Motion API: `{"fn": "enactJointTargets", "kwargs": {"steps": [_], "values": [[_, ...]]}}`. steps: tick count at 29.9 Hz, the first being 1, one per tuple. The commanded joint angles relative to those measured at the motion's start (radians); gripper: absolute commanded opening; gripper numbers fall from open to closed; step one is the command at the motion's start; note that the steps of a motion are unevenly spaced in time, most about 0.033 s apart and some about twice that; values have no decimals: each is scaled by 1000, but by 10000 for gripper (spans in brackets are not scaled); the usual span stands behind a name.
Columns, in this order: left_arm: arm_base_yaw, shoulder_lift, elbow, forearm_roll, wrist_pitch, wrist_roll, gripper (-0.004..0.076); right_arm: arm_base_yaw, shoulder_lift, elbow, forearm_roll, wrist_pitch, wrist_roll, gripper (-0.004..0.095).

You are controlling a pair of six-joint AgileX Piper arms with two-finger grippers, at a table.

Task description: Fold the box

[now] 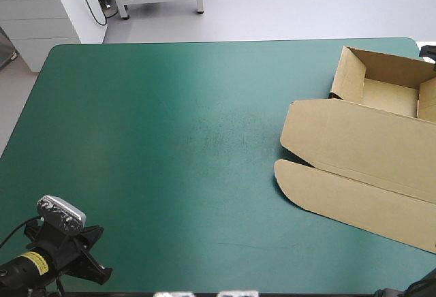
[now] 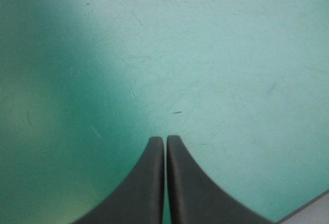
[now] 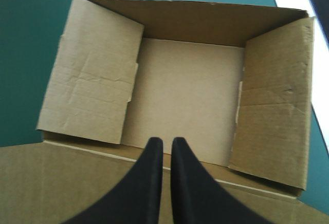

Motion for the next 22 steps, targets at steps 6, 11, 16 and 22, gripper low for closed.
{"fn": "enactJointTargets", "kwargs": {"steps": [6, 11, 16, 22], "values": [[-4, 7, -24, -13, -82, -10, -8, 105, -179, 76, 23, -3, -90, -11], [-4, 7, -24, -18, -92, -10, -8, 199, -289, 183, -60, -3, -94, -11], [-4, 7, -10, -41, -94, -10, -8, 264, -454, 375, -1, -58, -183, -12], [-4, 7, 18, -103, -118, -10, -8, 269, -647, 594, 196, -115, -337, -15]]}}
